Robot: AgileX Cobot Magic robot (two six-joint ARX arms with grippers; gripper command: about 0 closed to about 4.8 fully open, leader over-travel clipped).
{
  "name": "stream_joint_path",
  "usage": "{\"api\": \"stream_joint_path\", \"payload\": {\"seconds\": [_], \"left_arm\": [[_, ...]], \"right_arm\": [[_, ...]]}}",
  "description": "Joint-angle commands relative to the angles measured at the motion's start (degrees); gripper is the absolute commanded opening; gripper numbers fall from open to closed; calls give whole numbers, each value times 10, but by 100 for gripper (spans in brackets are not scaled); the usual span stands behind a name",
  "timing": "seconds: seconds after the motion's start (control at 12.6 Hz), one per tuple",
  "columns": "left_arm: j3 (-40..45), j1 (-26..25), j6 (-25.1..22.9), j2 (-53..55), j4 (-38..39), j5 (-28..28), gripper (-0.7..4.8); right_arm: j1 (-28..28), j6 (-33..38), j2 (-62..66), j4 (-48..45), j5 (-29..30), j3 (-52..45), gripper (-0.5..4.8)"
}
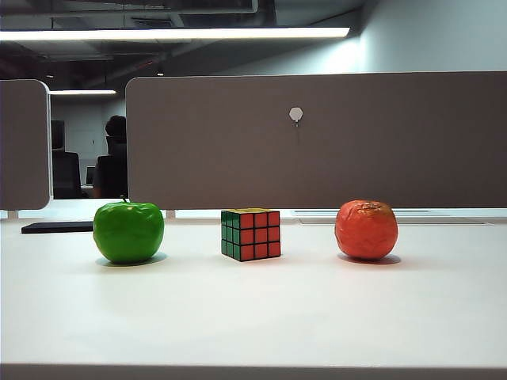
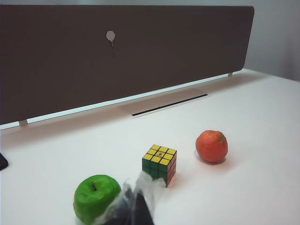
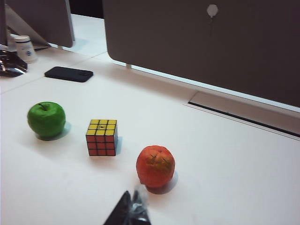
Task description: Move all the fruits on the tabletop near the face of the Rubik's cube that has the color most similar to each fruit.
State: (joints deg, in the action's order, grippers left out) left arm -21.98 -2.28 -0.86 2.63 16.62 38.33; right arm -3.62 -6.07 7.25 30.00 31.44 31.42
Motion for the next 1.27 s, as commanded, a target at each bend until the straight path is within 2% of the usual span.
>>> {"api": "stream_joint_path", "payload": {"seconds": [0.08, 0.24, 0.32, 0.64, 0.71, 0.95, 1.03, 1.19, 1.27], "left_arm": [[-3, 0, 13, 0, -8, -1, -5], [-3, 1, 21, 7, -7, -1, -5], [-3, 1, 35, 55, -12, 1, -6], [-2, 1, 30, 110, -75, 3, -6], [-2, 1, 28, 144, -156, 3, -5], [-2, 1, 32, 171, -164, 5, -5], [-2, 1, -7, 208, -137, 0, -5], [-2, 1, -9, 208, -129, -2, -5], [-2, 1, -13, 208, -126, -1, -5]], "right_arm": [[1, 0, 45, 16, -5, 27, -1], [1, -1, 130, 22, 5, 53, -1], [1, -13, 154, -21, 7, 51, -1], [2, -22, 161, -54, 7, 51, 1], [28, -25, 185, -55, 8, 51, 63], [101, -30, 226, -77, -24, 51, 69], [327, -29, 425, -187, -292, 51, 373], [327, -25, 447, -196, -289, 51, 409], [327, -20, 462, -202, -290, 51, 445]]}}
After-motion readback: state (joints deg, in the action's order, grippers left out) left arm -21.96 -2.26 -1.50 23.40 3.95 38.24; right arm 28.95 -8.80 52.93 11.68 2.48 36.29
